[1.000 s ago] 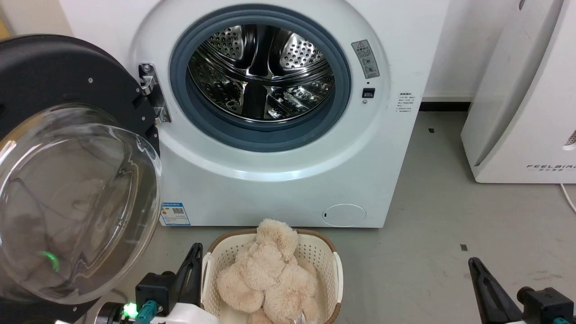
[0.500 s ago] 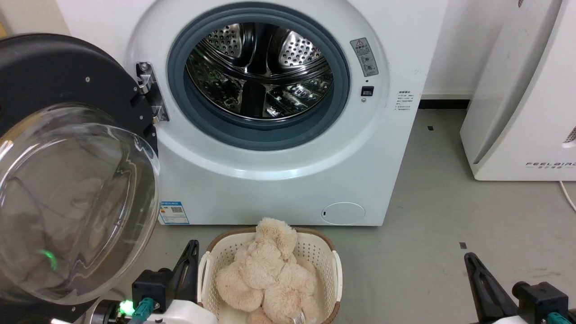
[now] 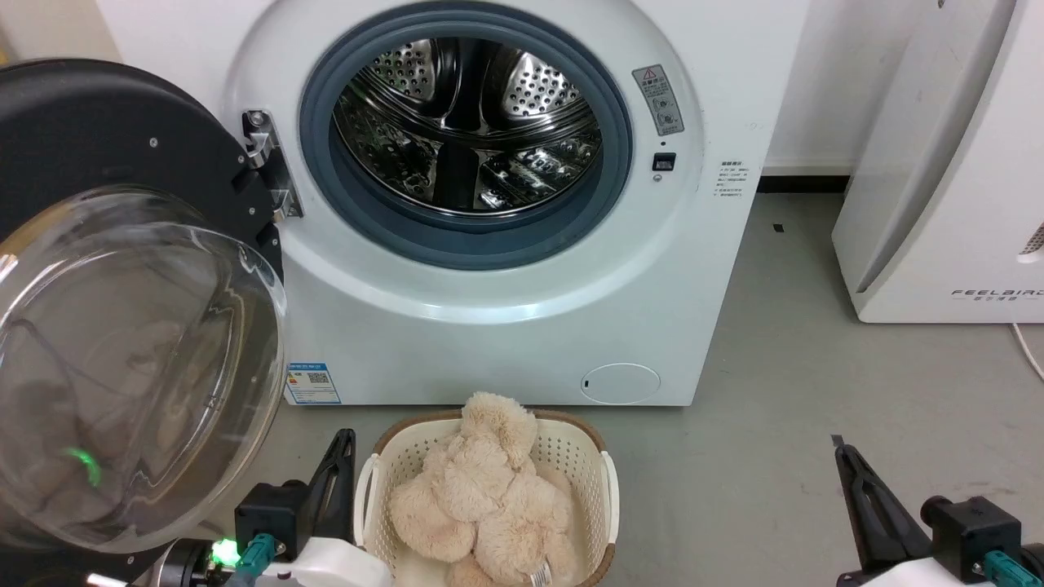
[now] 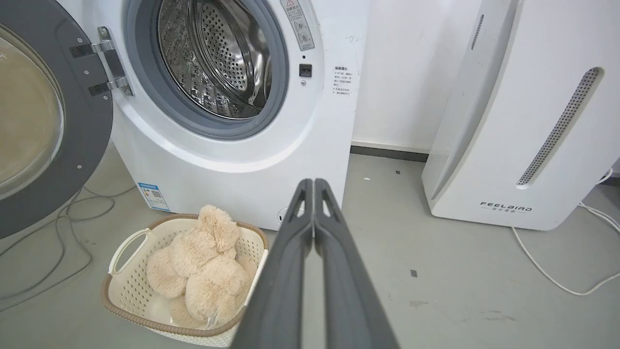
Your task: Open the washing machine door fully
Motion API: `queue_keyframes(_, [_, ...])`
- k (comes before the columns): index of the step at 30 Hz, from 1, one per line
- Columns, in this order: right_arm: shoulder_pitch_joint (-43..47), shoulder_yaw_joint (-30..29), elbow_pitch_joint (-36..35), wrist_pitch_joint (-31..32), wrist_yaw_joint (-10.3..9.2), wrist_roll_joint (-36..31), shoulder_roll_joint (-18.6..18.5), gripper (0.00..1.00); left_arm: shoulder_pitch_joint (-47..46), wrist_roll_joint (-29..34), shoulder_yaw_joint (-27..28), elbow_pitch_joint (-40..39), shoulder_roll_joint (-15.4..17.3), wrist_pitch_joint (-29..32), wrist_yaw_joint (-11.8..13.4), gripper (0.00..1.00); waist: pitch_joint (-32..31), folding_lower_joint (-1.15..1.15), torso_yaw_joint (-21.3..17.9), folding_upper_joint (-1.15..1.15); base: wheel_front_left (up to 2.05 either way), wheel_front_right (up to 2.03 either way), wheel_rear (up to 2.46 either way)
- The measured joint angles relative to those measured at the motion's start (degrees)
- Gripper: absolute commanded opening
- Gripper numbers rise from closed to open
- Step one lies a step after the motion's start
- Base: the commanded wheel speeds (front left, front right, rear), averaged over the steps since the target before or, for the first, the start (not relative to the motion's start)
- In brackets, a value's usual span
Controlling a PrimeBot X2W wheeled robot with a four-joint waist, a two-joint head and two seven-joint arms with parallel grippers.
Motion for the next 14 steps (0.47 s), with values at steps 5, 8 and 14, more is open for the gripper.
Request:
queue_keyframes(5, [-0.3,0.2,0.3,0.0,0.0,0.0,0.0,0.0,0.0,0.6,0.8,-0.3,-0.3,0.2,-0.5,0.0,0.1,0.0,-0.1,0.0,0.0,0.0,0.0])
queue_keyframes(8, [-0.3,0.3,0.4,0.0,0.0,-0.1,0.0,0.0,-0.1,0.9,1.2,-0.4,-0.5,0.5,-0.8,0.0,0.2,0.0,-0.1,0.0,0.0,0.0,0.0])
queue_keyframes(14, [-1.2,0.6,0.7,0.0,0.0,-0.1,0.0,0.0,-0.1,1.6,2.0,-0.5,-1.4,0.8,-1.2,0.0,0.3,0.0,-0.2,0.0,0.0,0.0,0.0])
